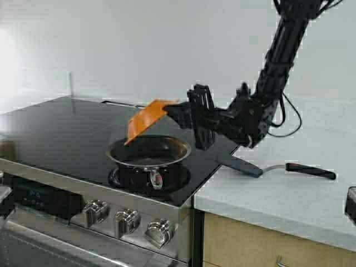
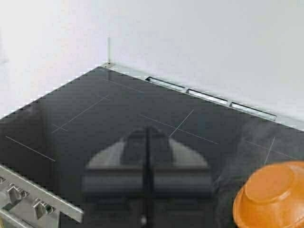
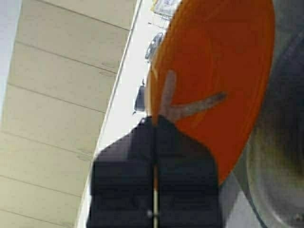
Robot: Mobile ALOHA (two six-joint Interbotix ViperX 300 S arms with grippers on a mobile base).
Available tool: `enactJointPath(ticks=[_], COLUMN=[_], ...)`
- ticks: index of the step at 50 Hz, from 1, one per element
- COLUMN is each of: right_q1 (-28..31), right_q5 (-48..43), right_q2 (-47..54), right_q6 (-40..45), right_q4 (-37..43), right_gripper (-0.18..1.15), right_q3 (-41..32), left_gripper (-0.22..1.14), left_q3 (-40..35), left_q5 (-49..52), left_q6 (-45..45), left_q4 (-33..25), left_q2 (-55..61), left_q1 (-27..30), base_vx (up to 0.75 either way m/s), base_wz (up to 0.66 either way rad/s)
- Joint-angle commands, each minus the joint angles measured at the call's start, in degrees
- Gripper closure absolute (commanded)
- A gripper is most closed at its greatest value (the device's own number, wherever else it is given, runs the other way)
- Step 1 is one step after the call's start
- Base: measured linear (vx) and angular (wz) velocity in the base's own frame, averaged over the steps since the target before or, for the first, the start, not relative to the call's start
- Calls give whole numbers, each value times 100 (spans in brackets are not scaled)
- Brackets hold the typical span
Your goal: Add oil to the pan and cook the shrimp and serve it
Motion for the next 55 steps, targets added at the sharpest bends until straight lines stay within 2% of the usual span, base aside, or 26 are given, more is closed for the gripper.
enactJointPath(ticks=[1,11,36,55], right_q1=[-44,-44,-141,-158], right_q5=[-369,-826,-853,-633], right_q2=[-97,-62,352,-352], right_q6=[158,202,844,211], right_q4=[18,70,97,70], right_gripper=[92,92,91,91], right_q3=[-88,-141,-316,-79], left_gripper=[89,89,89,89], left_q3=[-62,-62,-62,-62], left_q5=[-18,-18,-18,-18], left_q6=[9,9,9,9], left_q4=[9,18,9,18], left_q2=[53,53,53,53], left_q1=[9,9,9,9], base_vx=[0,0,0,0], base_wz=[0,0,0,0])
